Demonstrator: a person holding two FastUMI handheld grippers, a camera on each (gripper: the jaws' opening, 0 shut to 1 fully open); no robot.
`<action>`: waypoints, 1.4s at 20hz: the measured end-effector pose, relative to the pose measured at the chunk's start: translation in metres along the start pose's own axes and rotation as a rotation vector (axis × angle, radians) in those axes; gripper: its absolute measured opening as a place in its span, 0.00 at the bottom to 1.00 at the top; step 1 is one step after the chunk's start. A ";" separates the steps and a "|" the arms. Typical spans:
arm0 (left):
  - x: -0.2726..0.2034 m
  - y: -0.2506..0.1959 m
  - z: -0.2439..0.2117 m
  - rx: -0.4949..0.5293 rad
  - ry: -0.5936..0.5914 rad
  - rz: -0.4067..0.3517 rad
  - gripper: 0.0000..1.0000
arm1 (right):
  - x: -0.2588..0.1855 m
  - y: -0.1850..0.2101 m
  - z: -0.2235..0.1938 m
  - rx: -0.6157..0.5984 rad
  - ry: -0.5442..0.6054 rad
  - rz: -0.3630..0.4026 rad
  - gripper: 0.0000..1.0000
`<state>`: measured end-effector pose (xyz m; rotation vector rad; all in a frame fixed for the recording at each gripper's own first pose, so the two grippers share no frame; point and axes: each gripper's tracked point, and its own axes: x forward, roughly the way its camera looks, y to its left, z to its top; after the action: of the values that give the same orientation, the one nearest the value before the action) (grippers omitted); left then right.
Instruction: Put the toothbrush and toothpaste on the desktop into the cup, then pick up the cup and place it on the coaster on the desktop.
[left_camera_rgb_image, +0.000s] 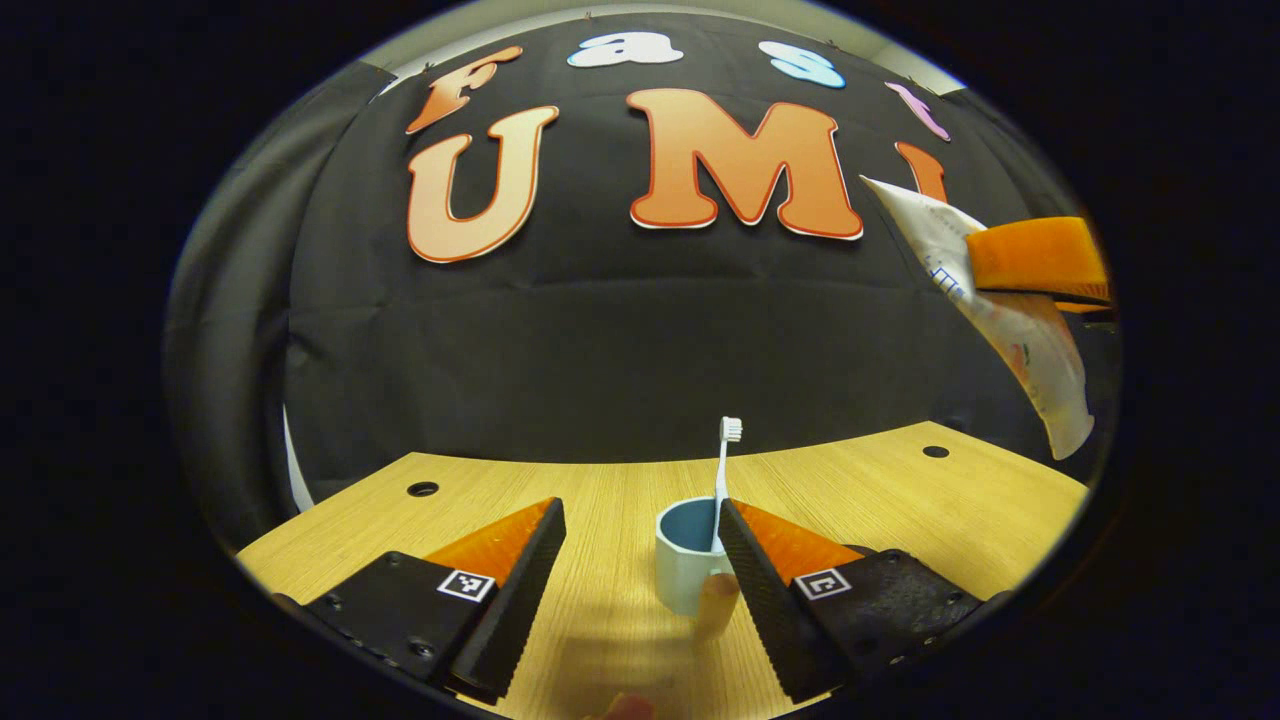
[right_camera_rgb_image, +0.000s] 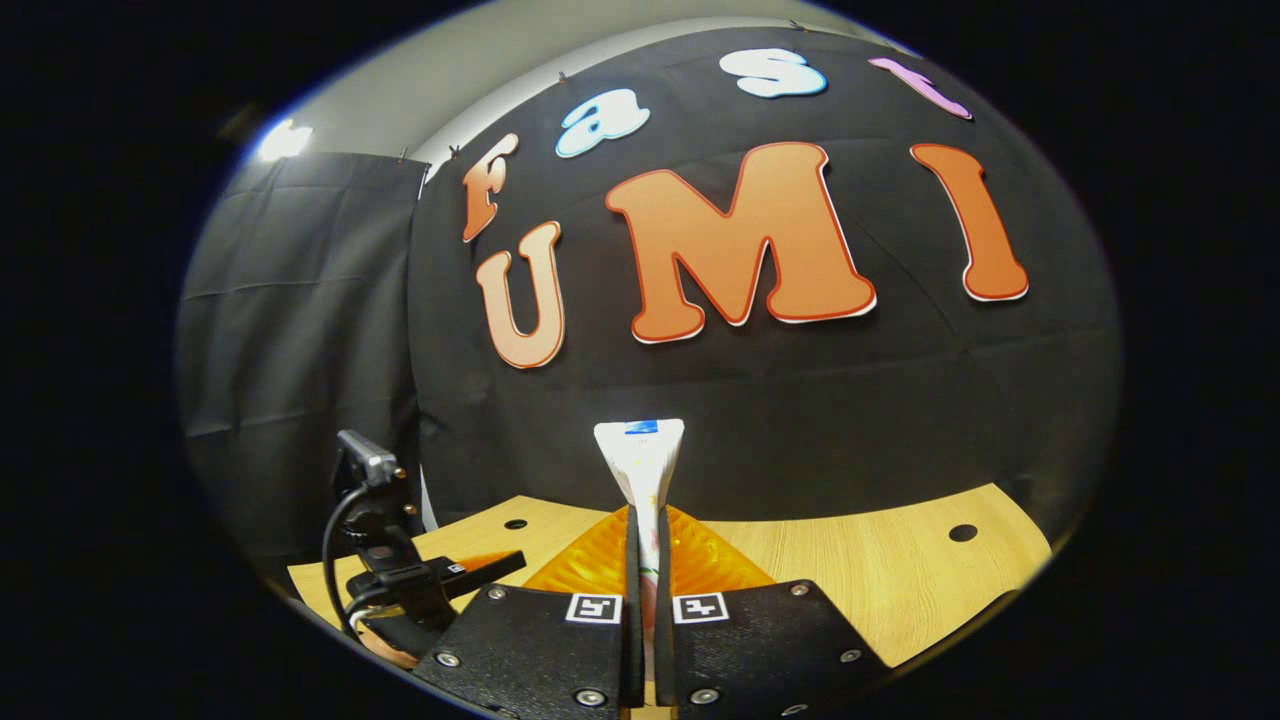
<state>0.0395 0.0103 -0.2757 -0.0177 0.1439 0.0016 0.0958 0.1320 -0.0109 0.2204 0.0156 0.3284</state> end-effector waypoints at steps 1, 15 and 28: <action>-0.010 0.003 0.003 -0.002 -0.003 -0.001 0.93 | 0.002 0.004 0.000 0.006 -0.008 0.013 0.05; -0.096 0.043 0.009 0.034 -0.099 0.030 0.98 | 0.063 0.030 -0.007 0.006 -0.125 0.092 0.05; -0.118 0.090 -0.027 -0.001 -0.042 0.098 0.98 | 0.137 0.049 -0.061 0.029 -0.107 0.095 0.06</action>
<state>-0.0814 0.0996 -0.2869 -0.0117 0.1026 0.1002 0.2072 0.2344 -0.0570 0.2677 -0.0964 0.4109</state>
